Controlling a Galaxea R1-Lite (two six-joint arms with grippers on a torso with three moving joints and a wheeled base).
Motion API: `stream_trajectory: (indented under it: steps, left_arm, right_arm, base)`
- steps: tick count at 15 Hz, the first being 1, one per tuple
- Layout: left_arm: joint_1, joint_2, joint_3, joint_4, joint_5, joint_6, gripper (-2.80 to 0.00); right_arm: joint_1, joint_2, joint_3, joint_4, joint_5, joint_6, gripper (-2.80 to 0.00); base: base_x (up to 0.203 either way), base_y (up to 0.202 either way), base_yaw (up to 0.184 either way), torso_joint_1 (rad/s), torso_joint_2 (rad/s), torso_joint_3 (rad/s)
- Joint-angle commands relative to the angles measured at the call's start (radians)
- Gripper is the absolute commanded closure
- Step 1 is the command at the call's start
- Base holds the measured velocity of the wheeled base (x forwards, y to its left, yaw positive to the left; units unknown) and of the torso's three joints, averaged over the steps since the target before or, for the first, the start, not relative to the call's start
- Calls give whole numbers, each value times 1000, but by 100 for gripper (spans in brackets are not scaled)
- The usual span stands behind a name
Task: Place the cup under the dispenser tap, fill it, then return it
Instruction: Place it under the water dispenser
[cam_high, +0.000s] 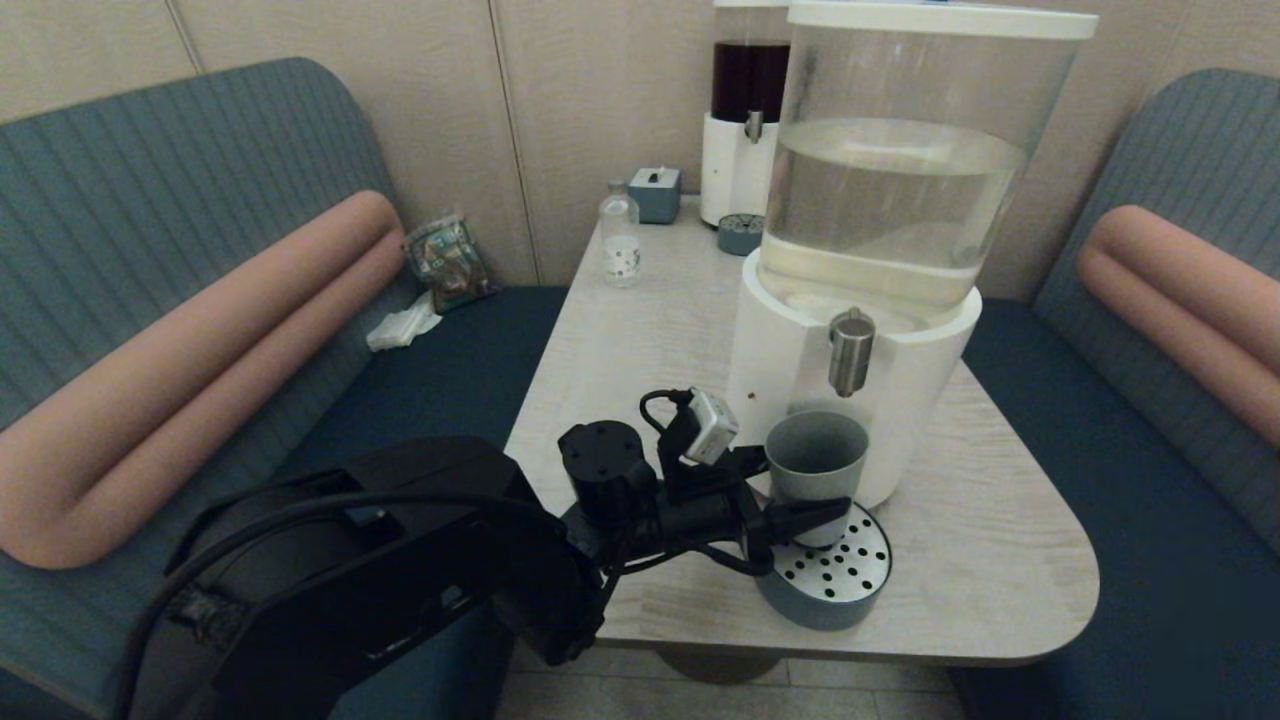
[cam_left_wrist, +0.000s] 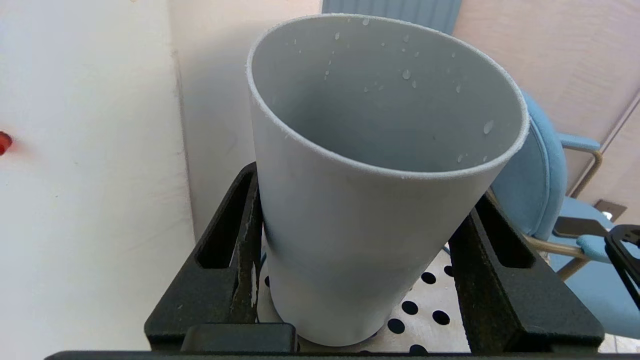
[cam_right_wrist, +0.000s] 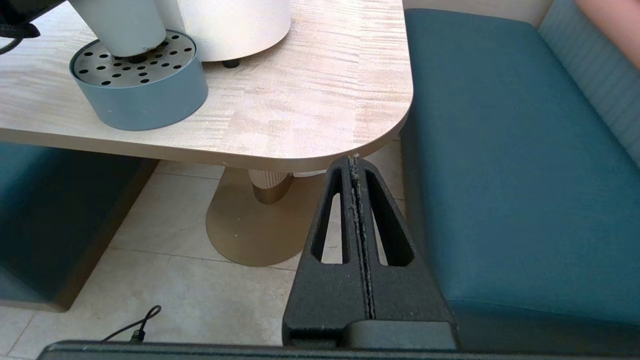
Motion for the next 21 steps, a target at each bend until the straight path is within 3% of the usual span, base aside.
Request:
stream_trajectory:
  steps: [1, 9, 10, 17, 21]
  left_arm:
    - [0, -7, 3, -8, -4, -1, 0]
    - [-5, -18, 22, -8, 10, -4, 0]
    - [-5, -19, 22, -8, 10, -4, -280]
    - [-16, -56, 44, -8, 10, -1, -280]
    - [-17, -174, 242, -8, 10, 4, -280]
  right_arm:
    - [1, 0, 0, 0, 0, 0, 0]
    - [1, 0, 0, 0, 0, 0, 0]
    - [1, 0, 0, 0, 0, 0, 0]
    - [1, 0, 0, 0, 0, 0, 0]
    - [1, 0, 0, 0, 0, 0, 0]
  base:
    - [0, 0, 0, 0, 0, 0]
    - [0, 0, 0, 0, 0, 0]
    - [0, 0, 0, 0, 0, 0]
    - [0, 0, 0, 0, 0, 0]
    - [0, 0, 0, 0, 0, 0]
